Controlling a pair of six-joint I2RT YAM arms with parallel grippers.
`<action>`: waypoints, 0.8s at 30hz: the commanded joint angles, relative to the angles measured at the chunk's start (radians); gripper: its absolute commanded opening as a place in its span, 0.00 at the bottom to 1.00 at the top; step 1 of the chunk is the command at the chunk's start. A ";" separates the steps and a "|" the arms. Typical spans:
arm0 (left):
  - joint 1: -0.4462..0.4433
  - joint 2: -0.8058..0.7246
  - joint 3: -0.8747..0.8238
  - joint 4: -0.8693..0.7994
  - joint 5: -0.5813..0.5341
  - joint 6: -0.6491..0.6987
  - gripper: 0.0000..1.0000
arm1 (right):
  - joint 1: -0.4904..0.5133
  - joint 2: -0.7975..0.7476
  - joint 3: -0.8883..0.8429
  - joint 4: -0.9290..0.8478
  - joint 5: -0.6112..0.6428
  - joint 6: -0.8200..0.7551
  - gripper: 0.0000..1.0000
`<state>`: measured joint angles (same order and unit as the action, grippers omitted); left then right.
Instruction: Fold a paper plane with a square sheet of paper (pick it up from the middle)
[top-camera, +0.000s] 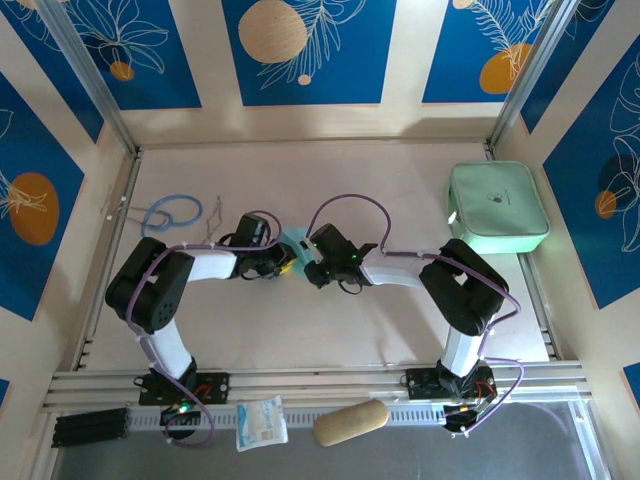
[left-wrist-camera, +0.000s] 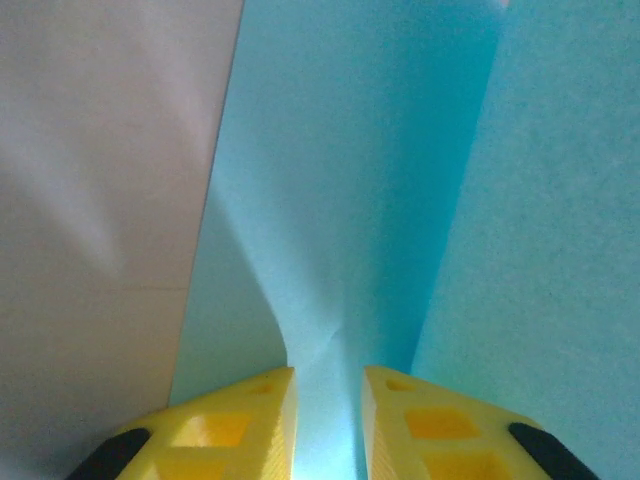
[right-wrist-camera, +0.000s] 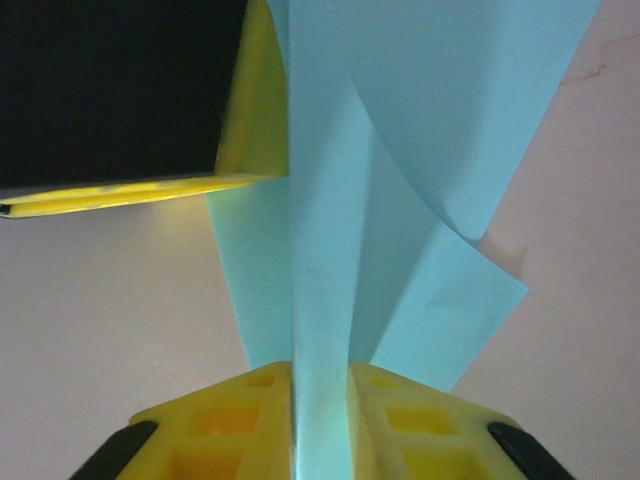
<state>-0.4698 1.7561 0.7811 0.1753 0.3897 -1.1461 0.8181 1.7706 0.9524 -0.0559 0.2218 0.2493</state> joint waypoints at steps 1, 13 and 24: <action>-0.008 0.025 0.014 -0.026 0.000 0.002 0.26 | 0.018 -0.026 0.000 -0.023 0.064 -0.015 0.25; -0.010 0.026 0.010 -0.036 -0.003 0.003 0.25 | 0.072 -0.009 0.016 -0.042 0.217 0.017 0.33; -0.010 0.026 0.006 -0.029 0.001 0.002 0.25 | 0.084 0.021 0.031 -0.048 0.232 0.025 0.30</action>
<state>-0.4698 1.7576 0.7818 0.1753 0.3912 -1.1461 0.8940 1.7752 0.9588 -0.0967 0.4335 0.2615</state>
